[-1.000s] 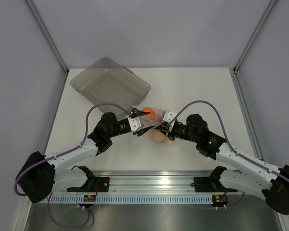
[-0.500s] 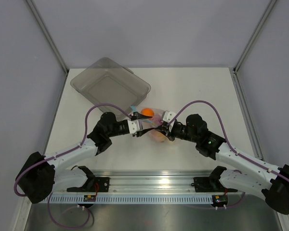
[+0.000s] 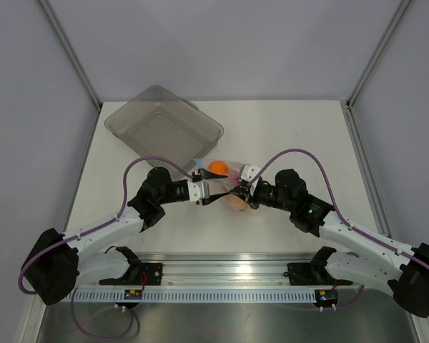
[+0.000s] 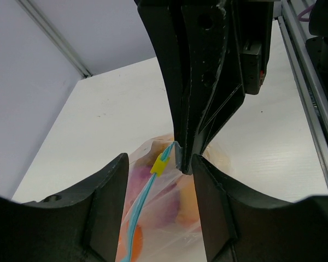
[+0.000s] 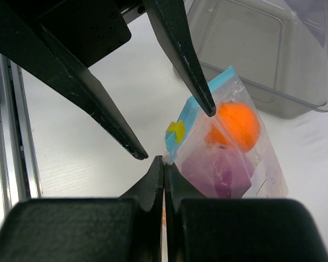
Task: Open the zip-top bag and remove the fake food
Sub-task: Unzip the zipper food storage bag at the center of the board.
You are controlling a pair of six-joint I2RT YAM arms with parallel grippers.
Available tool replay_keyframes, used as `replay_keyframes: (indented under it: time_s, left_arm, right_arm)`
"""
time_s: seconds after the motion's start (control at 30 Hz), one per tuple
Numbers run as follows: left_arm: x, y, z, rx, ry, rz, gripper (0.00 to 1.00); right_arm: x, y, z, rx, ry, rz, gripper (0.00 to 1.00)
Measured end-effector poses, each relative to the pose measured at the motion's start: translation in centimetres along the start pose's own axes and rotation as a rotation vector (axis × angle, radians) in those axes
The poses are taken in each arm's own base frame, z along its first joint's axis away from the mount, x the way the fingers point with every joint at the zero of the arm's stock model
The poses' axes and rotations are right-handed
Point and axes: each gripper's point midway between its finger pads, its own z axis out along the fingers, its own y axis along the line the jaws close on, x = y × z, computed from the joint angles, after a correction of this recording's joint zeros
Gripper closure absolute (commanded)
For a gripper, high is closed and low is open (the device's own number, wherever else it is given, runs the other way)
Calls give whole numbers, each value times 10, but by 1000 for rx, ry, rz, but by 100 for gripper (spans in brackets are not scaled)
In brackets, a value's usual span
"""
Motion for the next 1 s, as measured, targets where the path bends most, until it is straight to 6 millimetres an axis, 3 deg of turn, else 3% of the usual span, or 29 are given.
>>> replay_keyframes:
  time_s: [0.33,0.87,1.0]
  left_arm:
    - [6,-4,0,17,21,-14,59]
    - [10,-6,0,25,31,-22,60]
    - [10,-6,0,25,31,-22,65]
  right_arm:
    - [0,0,0,0,0,0,100]
    - [1,1,1,-5,4,4,100]
    - [2,2,2,-11,6,7,100]
